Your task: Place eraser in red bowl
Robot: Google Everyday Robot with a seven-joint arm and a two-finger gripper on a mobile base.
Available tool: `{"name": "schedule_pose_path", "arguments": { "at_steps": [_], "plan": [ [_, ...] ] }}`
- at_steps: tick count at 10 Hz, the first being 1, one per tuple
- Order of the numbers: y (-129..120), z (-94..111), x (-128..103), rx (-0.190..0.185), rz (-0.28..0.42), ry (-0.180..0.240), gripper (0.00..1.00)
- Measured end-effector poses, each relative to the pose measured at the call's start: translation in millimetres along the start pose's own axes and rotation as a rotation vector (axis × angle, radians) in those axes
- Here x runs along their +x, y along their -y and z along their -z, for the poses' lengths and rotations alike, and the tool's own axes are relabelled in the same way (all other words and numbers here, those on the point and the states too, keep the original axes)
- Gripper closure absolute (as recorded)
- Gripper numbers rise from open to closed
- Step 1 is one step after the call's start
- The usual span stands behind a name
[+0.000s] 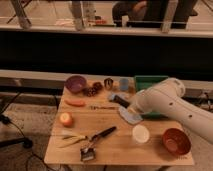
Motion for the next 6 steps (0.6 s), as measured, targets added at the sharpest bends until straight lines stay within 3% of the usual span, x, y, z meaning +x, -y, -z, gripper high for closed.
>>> {"name": "schedule_pose_path", "arguments": {
  "at_steps": [3,6],
  "plan": [
    [12,27,34,0.047,-0.058,-0.016,1.0],
    [19,40,56,0.095,-0.092,-0.042,1.0]
  ]
}}
